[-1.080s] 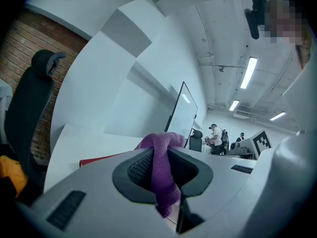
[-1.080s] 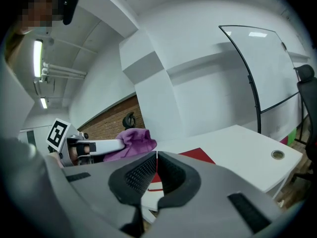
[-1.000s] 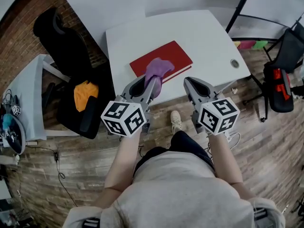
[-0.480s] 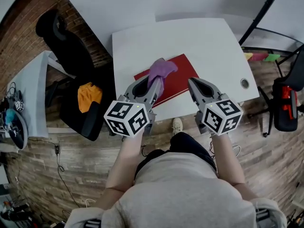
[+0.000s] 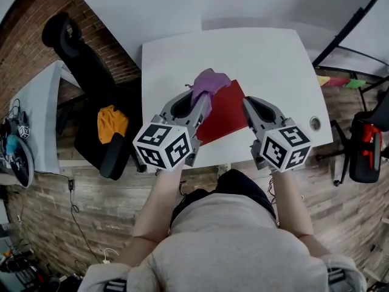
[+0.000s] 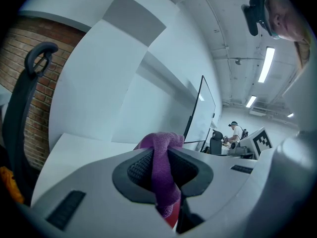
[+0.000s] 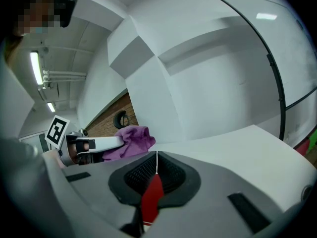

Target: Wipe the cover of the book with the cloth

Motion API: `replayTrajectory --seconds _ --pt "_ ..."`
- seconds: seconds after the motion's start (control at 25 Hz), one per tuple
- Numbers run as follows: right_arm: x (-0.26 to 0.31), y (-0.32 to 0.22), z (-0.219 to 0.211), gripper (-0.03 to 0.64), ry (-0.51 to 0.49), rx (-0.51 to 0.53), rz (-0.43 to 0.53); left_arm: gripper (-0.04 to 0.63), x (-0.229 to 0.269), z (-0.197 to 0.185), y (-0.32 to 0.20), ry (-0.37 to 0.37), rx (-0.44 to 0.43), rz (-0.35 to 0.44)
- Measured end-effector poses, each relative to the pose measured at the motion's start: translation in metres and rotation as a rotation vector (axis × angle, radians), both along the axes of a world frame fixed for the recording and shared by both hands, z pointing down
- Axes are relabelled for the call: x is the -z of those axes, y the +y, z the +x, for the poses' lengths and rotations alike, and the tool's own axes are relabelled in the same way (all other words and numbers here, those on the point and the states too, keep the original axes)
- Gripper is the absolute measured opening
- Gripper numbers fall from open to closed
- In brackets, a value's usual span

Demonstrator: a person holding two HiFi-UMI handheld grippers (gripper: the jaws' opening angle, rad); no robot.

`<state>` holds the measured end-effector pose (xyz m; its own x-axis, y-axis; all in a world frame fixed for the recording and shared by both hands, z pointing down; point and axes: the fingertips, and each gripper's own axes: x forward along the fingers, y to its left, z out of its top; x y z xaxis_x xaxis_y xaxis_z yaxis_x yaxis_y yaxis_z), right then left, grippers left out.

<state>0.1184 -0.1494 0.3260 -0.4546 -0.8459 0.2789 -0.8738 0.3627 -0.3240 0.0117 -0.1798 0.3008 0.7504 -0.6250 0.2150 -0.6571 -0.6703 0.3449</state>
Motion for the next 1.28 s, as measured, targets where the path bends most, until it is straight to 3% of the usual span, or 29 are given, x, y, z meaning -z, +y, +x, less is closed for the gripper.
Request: replayTrajectory --seconds 0.56,1.28 --pt "-0.03 -0.046 0.029 0.023 -0.021 0.021 -0.062 0.08 -0.018 0.049 -0.041 0.014 -0.032 -0.054" --pt "-0.07 -0.059 0.048 0.023 -0.041 0.027 -0.157 0.08 -0.063 0.098 -0.051 -0.004 -0.087 -0.164"
